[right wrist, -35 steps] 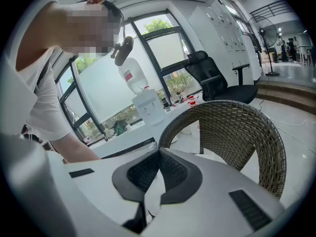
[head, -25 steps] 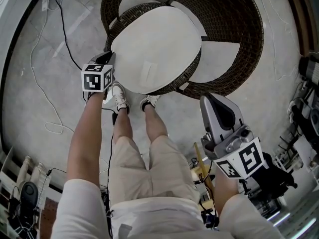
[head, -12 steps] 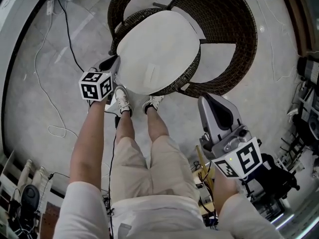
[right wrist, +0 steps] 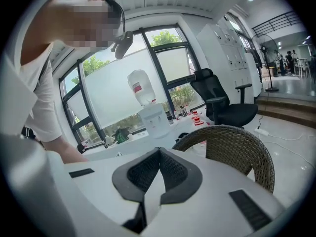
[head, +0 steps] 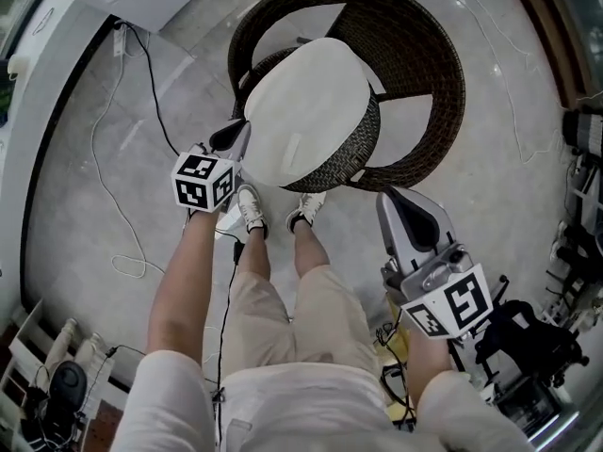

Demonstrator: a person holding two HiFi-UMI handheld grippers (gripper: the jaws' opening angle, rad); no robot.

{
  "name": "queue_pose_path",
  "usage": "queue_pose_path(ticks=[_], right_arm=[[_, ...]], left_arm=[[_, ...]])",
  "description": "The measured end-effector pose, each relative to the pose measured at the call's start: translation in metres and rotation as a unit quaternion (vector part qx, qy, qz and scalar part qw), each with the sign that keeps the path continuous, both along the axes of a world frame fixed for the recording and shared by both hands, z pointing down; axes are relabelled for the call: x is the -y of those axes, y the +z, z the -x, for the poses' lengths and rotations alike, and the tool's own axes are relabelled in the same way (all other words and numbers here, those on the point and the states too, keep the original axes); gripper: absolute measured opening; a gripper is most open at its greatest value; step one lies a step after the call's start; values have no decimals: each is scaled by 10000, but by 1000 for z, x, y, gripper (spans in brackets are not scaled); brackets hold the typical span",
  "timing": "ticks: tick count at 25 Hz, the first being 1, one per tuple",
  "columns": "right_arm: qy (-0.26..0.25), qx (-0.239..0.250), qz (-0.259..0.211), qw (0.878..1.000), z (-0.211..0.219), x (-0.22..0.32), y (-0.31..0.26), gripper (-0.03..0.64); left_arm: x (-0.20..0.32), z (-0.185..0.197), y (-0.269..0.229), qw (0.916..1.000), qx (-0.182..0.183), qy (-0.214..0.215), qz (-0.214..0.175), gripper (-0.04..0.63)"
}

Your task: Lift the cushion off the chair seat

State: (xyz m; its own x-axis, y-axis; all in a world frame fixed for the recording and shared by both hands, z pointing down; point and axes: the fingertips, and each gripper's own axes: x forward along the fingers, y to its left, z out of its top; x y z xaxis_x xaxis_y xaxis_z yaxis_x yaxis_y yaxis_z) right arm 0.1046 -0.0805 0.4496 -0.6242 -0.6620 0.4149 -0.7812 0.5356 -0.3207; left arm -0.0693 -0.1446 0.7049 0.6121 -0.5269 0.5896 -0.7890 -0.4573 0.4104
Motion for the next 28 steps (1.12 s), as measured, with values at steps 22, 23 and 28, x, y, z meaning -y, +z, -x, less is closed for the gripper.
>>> queue_pose_path(ticks=[22,23,28], right_arm=[[502,-246,-647,9963,1,-41,-118,2],[515,-258,-729,9957,1,-41,-127,2],[524,-446,-1120,9913,-1,-43,-165,2]], left_arm=[[-14,34,-154,9967,379,-133,-712,23],[-15,37,-161,9964,384,-166,-735,23],[-15,51,-214,9932,250,-395,-1063,23]])
